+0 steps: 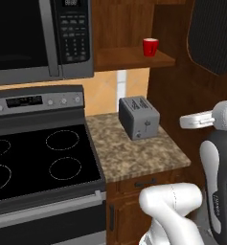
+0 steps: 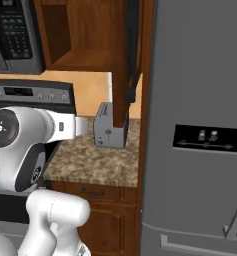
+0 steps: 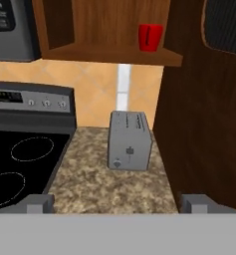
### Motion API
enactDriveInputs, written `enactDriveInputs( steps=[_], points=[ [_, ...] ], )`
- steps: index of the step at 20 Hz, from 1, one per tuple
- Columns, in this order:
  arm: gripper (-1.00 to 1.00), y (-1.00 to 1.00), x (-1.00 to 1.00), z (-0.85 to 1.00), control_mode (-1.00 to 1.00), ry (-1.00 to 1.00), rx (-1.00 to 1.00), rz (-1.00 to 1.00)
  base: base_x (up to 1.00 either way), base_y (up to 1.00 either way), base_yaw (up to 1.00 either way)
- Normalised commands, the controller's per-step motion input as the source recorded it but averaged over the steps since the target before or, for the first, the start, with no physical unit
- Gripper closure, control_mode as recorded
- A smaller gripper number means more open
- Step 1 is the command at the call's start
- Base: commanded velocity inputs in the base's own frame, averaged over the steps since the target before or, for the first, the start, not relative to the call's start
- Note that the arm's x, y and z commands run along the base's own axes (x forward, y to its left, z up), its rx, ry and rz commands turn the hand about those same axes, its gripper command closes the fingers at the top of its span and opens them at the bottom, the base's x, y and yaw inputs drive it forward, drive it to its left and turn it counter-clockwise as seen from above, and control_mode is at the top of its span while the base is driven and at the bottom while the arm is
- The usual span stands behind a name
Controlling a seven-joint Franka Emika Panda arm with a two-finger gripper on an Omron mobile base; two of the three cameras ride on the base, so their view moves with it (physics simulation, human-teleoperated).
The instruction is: Gather all objects into one cabinet and sort the glasses and bowls to opposite sides.
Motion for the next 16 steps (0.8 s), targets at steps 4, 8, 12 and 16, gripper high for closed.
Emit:
enactDriveInputs(
  steps=[4,8,12,16],
  points=[
    [-1.0,0.0,0.0,0.0,1.0,0.0,0.0,0.0,0.86,0.24,-0.01],
    [-1.0,0.0,0.0,0.0,1.0,0.0,0.0,0.0,0.42,0.21,-0.01],
    [-1.0,0.0,0.0,0.0,1.0,0.0,0.0,0.0,0.02,0.0,0.0],
    [-1.0,0.0,0.0,0.0,1.0,0.0,0.0,0.0,0.01,0.06,0.0]
  ],
)
